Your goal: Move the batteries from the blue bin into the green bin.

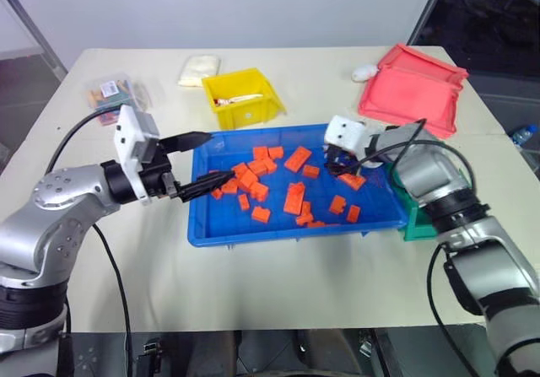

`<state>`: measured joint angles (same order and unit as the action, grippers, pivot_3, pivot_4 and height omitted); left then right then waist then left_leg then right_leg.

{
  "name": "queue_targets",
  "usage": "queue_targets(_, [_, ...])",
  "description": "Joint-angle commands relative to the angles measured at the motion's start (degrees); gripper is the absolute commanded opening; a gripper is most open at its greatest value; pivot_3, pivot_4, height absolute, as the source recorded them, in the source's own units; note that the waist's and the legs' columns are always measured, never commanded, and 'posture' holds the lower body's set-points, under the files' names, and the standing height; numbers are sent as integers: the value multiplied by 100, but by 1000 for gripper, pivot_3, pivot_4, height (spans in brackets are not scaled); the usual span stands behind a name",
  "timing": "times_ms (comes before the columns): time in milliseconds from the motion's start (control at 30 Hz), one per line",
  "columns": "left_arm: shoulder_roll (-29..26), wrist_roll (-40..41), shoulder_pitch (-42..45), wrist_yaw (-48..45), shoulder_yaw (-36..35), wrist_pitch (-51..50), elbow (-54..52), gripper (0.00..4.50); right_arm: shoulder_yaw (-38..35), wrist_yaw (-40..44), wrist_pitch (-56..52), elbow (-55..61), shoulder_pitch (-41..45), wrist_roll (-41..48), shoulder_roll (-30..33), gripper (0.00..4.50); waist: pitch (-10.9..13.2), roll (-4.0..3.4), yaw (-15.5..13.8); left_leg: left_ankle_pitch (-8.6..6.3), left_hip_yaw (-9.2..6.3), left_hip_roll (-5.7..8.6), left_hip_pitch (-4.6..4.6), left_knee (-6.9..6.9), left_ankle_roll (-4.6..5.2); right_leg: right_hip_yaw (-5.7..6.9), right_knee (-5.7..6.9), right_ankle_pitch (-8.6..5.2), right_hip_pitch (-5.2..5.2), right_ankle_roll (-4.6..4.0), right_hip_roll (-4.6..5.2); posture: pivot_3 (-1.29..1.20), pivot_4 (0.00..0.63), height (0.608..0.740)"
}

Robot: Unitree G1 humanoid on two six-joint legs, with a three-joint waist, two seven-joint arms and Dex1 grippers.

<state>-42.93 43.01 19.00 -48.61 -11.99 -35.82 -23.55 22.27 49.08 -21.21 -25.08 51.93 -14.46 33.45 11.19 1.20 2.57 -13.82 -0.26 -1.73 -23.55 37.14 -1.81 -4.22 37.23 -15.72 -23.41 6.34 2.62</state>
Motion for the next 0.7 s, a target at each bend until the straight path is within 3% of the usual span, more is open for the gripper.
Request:
queue_targets(33, [28,-26,3,84,-43,94,-169,4500,-42,-273,250,-499,429,-162,-217,3986,0,0,3,0,0,0,0,0,0,0,0,0,-1,0,0,0,150,740])
queue_targets(300, [68,-12,-164,273,-81,89,-351,4500,120,-404,589,-1835,978,-485,-511,3986,0,0,9,2,-1,0,3,1,-3,0,4,1,2,-1,0,0,150,740])
queue_targets(700, [132,-54,-351,427,-55,184,-470,4500,-642,307,-428,-1616,1221,311,-556,3986,0,-1,1,1,-2,0,5,-4,-3,1,4,1,2,-1,0,0,150,740])
